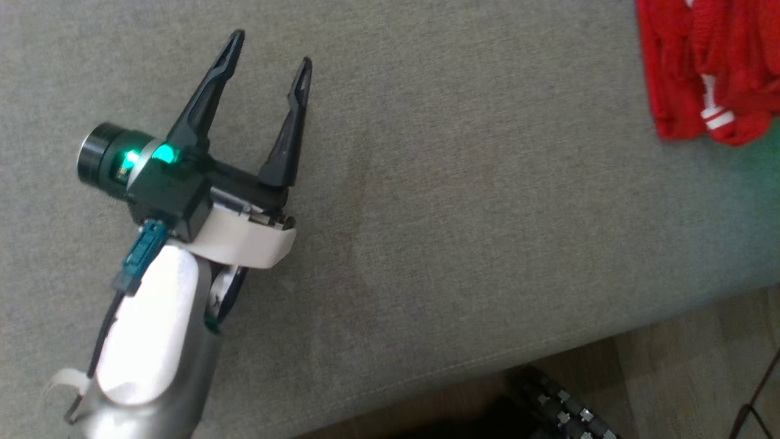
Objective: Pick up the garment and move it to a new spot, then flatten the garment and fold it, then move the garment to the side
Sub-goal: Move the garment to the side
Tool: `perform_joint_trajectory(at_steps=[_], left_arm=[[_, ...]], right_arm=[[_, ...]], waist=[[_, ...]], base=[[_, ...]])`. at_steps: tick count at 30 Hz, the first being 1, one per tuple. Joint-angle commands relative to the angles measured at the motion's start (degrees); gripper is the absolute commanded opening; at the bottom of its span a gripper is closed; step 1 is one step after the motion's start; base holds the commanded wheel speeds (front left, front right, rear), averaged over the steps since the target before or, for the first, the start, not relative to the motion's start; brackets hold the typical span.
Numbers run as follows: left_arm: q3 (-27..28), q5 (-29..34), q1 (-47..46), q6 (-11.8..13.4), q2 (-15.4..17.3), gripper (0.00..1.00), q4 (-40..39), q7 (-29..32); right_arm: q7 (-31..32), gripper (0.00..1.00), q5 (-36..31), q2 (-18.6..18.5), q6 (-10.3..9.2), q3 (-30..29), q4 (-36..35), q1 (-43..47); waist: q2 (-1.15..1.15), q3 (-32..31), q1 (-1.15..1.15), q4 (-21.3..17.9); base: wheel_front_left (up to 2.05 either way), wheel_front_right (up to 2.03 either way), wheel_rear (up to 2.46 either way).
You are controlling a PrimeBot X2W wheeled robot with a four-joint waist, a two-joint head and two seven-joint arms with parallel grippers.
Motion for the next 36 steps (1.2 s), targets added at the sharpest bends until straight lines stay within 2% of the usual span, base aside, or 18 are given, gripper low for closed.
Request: perform_joint_trajectory(at_steps=[1, 2, 4, 5, 6, 13, 18, 25, 29, 36], left_arm=[[1.38, 0.44, -1.26, -0.34, 0.76, 1.0, -1.75, -0.03], [1.24, 0.41, -1.54, -0.39, 0.74, 1.0, -1.61, -0.06], [0.97, 0.29, -2.08, -0.5, 0.69, 1.0, -1.32, -0.12], [0.89, 0.22, -2.3, -0.55, 0.72, 1.0, -1.16, -0.15], [0.83, 0.15, -2.46, -0.58, 0.74, 1.0, -1.02, -0.17], [0.93, -0.78, -2.04, -0.16, 0.35, 1.0, 0.5, -0.31], [1.98, -1.75, 0.69, 1.02, 0.27, 1.0, 1.37, -0.34], [5.13, -3.94, 6.89, 3.86, -0.18, 1.0, 1.91, -0.35], [6.43, -4.96, 9.9, 5.33, -0.74, 1.0, 2.13, -0.35], [8.29, -6.63, 14.11, 6.7, -1.02, 1.0, 3.3, -0.35]], right_arm=[[-0.51, 0.0, -0.71, -1.38, 0.2, -0.64, -1.27, -0.54], [-0.81, 0.14, -1.16, -1.03, 0.2, -1.33, -1.06, -0.6], [-1.28, 0.5, -2.44, -0.33, 0.2, -2.99, -0.76, -0.59], [-1.68, 0.84, -2.96, 0.22, 0.2, -3.58, -0.94, -0.56], [-2.72, 1.0, -3.71, 0.63, 0.2, -4.23, -1.43, -0.59], [-9.33, 1.0, -7.4, 4.52, 0.2, -9.52, -4.82, 2.26], [-14.48, 1.0, -6.75, 10.64, 0.2, -11.04, -12.18, 9.26], [-17.05, 1.0, -4.36, 20.34, 0.2, -2.79, -23.59, 21.35], [-16.35, 1.0, -3.49, 22.74, 0.2, 1.89, -27.18, 25.22], [-15.0, 1.0, -1.92, 24.36, 0.2, 6.87, -29.95, 28.79]], waist=[[0.0, 0.59, -0.01, 0.4], [0.0, 0.78, -0.01, 0.54], [0.0, 1.04, -0.01, 0.86], [0.0, 1.09, -0.01, 0.95], [0.0, 1.1, -0.01, 1.04], [0.0, -0.92, -0.01, 2.08], [0.0, -4.69, -0.01, 3.49], [0.0, -10.97, -0.01, 7.08], [0.0, -13.82, -0.01, 9.86], [0.0, -18.84, -0.01, 14.18]], base=[[0.0, 0.0, 0.0], [0.0, 0.0, 0.0], [0.0, 0.0, 0.0], [0.0, 0.0, 0.0], [0.0, 0.0, 0.0], [0.0, 0.0, 0.0], [0.0, 0.0, 0.0], [0.0, 0.0, 0.0], [0.0, 0.0, 0.0], [0.0, 0.0, 0.0]])
